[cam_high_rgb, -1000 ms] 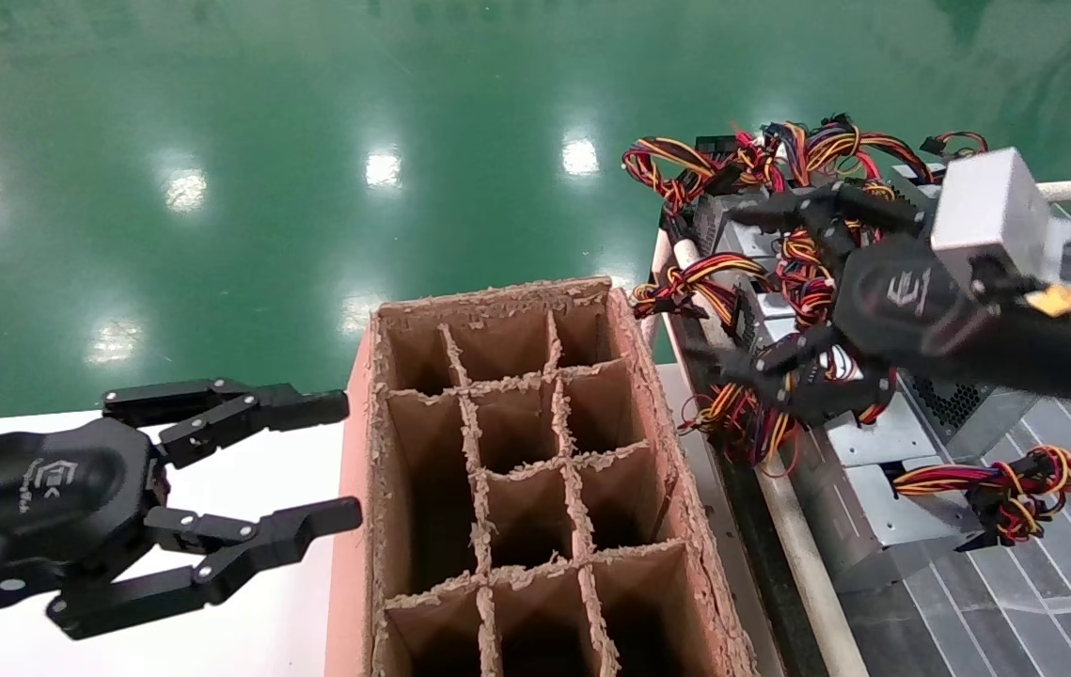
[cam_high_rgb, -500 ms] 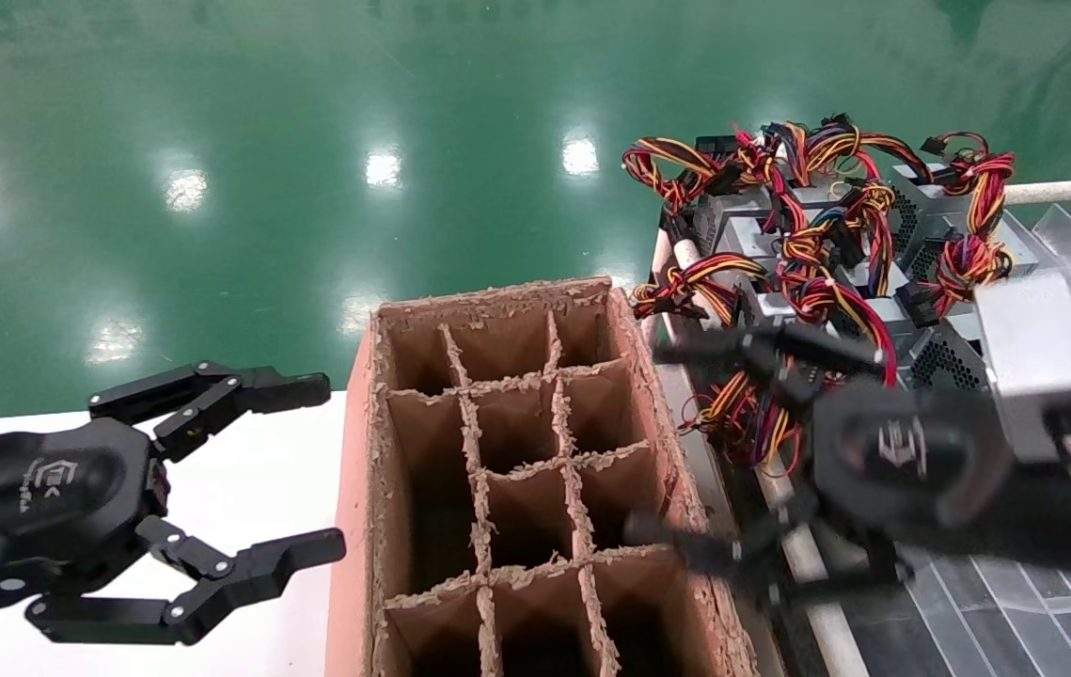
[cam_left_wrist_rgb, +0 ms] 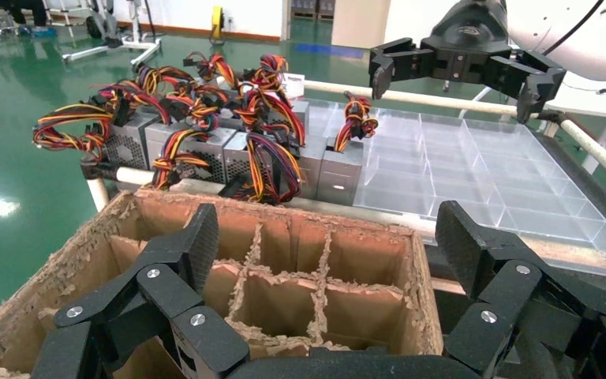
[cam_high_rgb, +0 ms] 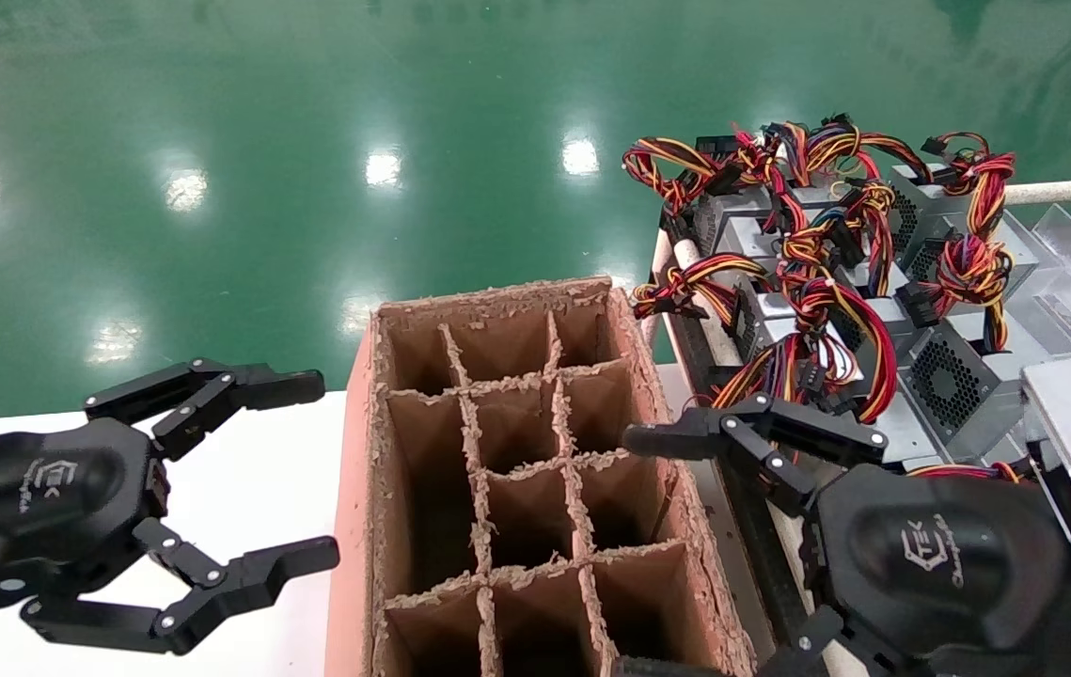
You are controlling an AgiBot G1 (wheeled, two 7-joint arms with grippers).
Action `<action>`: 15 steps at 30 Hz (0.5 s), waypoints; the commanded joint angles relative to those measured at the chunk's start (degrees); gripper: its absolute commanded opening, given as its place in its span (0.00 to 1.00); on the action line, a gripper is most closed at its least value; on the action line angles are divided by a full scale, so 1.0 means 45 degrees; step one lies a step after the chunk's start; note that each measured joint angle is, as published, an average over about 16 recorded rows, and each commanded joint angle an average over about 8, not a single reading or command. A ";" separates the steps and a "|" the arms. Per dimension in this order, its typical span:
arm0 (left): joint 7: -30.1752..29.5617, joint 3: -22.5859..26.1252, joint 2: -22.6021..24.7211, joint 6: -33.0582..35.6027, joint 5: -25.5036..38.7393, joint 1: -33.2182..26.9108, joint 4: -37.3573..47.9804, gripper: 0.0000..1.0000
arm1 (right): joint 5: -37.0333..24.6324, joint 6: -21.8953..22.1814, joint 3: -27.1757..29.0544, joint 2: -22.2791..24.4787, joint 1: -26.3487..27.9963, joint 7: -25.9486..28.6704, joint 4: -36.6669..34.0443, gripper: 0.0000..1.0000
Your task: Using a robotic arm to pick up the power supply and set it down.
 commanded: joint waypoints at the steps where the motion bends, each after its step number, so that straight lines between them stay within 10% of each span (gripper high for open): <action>1: 0.0000 0.0000 0.0000 -0.0001 0.0000 0.0000 0.0000 1.00 | 0.0002 0.0000 0.0008 0.0003 0.0006 -0.0006 -0.0008 1.00; 15: 0.0000 0.0000 0.0000 0.0000 0.0000 0.0000 0.0000 1.00 | -0.0227 0.0076 -0.0047 -0.0034 0.0200 -0.0089 -0.0158 1.00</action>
